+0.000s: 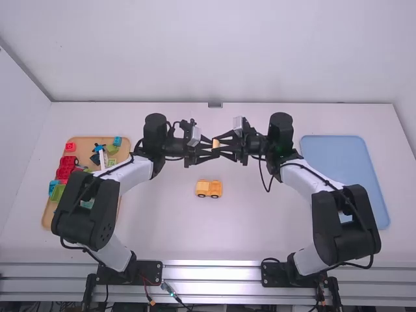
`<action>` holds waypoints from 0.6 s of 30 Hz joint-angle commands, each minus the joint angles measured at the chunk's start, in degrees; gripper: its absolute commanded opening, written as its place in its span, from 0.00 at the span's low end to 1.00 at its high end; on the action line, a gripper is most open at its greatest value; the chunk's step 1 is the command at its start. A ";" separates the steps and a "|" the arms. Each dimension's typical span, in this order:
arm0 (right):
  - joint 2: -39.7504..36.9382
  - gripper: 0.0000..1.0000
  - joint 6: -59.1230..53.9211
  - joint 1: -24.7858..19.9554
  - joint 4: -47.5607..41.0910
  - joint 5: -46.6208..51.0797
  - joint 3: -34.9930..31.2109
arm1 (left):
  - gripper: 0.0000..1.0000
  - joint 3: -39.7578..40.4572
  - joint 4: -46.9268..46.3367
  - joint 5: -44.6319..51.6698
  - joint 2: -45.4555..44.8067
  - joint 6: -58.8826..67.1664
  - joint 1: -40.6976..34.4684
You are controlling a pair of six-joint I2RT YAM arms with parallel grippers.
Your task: Assemble lego blocks to make yellow taxi
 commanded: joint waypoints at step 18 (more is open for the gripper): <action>-3.63 0.00 -4.46 -2.19 -28.72 27.32 3.67 | 0.99 -0.26 -6.67 -8.57 -0.42 0.52 1.18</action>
